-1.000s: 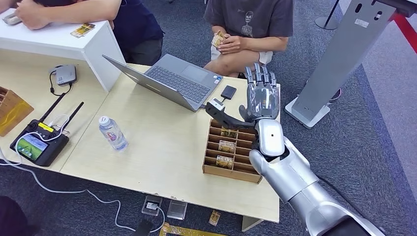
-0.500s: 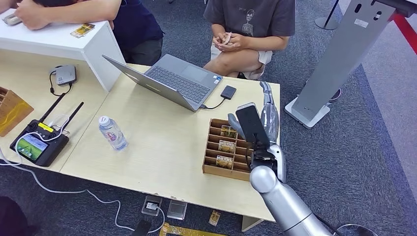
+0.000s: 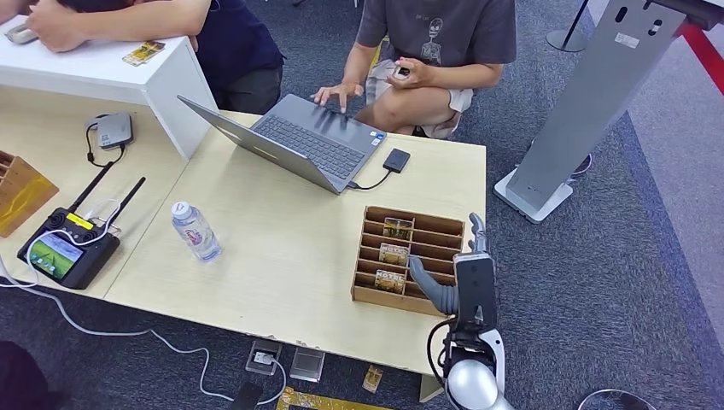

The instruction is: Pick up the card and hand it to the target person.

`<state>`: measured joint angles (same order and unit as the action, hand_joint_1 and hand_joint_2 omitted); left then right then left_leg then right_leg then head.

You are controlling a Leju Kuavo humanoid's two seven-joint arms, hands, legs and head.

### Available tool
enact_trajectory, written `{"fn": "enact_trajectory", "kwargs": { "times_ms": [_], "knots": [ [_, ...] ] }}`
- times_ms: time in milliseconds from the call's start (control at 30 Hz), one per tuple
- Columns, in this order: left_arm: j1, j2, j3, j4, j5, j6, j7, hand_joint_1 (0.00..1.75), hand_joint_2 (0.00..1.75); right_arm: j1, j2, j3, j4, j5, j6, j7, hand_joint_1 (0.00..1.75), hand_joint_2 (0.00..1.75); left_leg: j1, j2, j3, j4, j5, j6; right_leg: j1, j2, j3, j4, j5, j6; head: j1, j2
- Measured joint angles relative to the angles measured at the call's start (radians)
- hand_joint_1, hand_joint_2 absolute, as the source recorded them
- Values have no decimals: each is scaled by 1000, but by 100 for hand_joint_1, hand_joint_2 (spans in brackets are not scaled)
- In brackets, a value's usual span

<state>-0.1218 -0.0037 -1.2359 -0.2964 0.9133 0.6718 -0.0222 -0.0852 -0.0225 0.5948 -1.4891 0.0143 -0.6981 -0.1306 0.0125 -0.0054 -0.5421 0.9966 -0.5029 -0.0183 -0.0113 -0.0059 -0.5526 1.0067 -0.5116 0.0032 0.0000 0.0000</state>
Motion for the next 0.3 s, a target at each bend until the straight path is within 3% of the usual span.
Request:
{"fn": "enact_trajectory", "kwargs": {
  "times_ms": [300],
  "knots": [
    [1, 3, -9, -10, -8, -5, -10, 0, 0, 19, 2, 19, 37, -35, 0, -32, 0, 175, 0, 2, 1, 0, 0, 0, 0, 2, 0, 0, 1, 0, 0, 0]
  ]
}}
